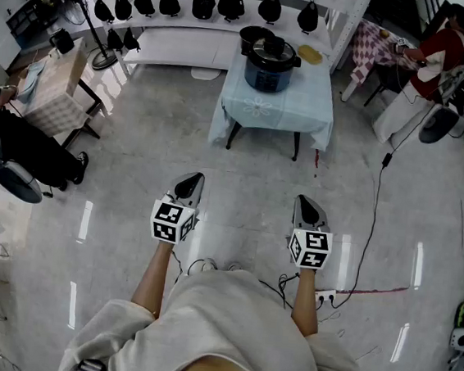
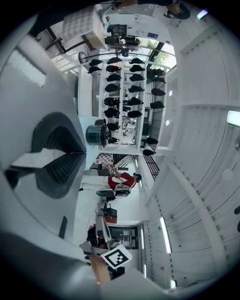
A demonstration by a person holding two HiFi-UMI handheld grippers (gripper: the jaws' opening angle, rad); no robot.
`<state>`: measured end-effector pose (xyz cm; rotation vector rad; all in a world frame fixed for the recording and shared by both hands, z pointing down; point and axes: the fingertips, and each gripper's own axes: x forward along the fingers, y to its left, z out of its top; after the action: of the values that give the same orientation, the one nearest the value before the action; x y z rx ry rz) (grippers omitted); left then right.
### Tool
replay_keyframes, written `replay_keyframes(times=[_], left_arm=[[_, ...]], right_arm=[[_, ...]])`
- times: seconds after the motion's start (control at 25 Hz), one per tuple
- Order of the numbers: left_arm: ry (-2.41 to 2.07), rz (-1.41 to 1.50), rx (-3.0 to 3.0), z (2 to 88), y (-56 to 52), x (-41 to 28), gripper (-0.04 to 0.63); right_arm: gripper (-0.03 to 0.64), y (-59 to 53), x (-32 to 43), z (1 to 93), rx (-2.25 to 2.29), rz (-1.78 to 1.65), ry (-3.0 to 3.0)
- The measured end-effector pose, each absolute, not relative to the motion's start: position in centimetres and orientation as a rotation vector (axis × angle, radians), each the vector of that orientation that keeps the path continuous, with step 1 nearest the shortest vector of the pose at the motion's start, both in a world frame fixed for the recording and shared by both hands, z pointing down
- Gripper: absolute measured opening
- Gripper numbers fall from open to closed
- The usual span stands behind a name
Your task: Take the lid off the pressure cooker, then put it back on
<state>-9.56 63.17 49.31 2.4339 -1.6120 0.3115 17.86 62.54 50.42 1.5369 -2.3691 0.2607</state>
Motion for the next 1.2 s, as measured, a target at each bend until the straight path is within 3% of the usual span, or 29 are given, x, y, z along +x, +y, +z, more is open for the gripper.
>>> replay_keyframes(times=[0.68, 0.76, 0.84, 0.92, 1.2], left_arm=[[-1.598, 0.283, 2.461, 49.2, 64.4, -9.0, 0.009], [-1.558, 0.257, 2.468, 49.1, 64.5, -8.5, 0.039], [-1.507, 0.259, 2.483, 49.4, 64.6, -7.8, 0.220], [-1.478, 0.277, 2.501, 49.7, 64.6, -7.1, 0.291], [-1.443, 0.300, 2.498, 50.8, 65.0, -5.4, 0.313]], right_arm=[[0.000, 63.9, 17.8, 50.2, 1.571, 0.271, -2.417], [0.006, 64.0, 17.6, 50.1, 1.559, 0.292, -2.454], [0.189, 64.1, 17.1, 50.1, 1.523, 0.331, -2.508], [0.280, 64.1, 16.8, 50.0, 1.501, 0.344, -2.545], [0.308, 64.1, 17.1, 50.7, 1.477, 0.327, -2.535]])
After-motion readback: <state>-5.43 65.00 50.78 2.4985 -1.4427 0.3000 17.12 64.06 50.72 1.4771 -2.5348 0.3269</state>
